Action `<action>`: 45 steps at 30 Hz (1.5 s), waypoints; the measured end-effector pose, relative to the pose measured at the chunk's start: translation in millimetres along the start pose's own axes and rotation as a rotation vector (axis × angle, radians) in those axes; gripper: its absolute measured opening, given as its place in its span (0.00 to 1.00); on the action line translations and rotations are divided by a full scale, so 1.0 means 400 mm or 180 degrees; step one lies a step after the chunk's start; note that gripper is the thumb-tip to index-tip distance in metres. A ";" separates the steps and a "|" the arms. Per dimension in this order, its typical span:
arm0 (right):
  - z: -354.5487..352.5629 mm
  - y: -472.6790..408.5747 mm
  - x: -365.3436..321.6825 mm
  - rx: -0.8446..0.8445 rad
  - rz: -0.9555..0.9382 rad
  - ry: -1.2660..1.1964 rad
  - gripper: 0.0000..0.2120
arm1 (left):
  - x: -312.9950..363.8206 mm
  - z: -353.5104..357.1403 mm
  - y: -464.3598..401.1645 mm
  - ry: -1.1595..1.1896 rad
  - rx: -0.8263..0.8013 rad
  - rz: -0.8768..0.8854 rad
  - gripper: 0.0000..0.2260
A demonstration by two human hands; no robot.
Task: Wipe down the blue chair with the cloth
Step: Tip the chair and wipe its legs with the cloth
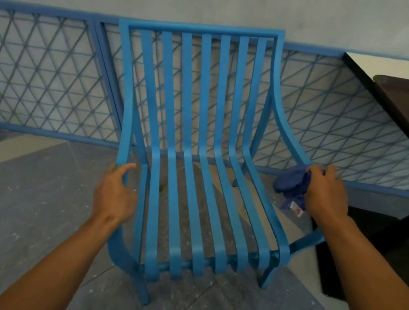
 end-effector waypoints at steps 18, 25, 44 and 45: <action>-0.025 0.061 0.005 -0.0189 0.0551 0.0384 0.15 | 0.077 0.043 -0.218 -0.0444 -0.0496 0.0627 0.15; -0.084 -0.009 -0.066 -0.0003 0.0032 -0.0772 0.13 | 0.217 0.126 -0.260 -0.1113 -0.0991 0.0646 0.25; -0.592 0.043 -0.062 -0.0146 -0.0662 -0.2858 0.17 | 0.986 0.290 -0.003 0.3159 -0.3347 -0.0365 0.21; -0.619 0.040 -0.053 -0.0133 -0.0689 -0.2859 0.17 | 1.017 0.283 0.007 0.3274 -0.3402 -0.0352 0.20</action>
Point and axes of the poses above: each hand's wrist, its own y-axis away from the middle knuckle, its own z-axis out of the palm, x = y × z, the point moved 5 cm from there along -y, towards the middle knuckle, and after that the axes turned 11 degrees about -x, right-handed, at the moved point
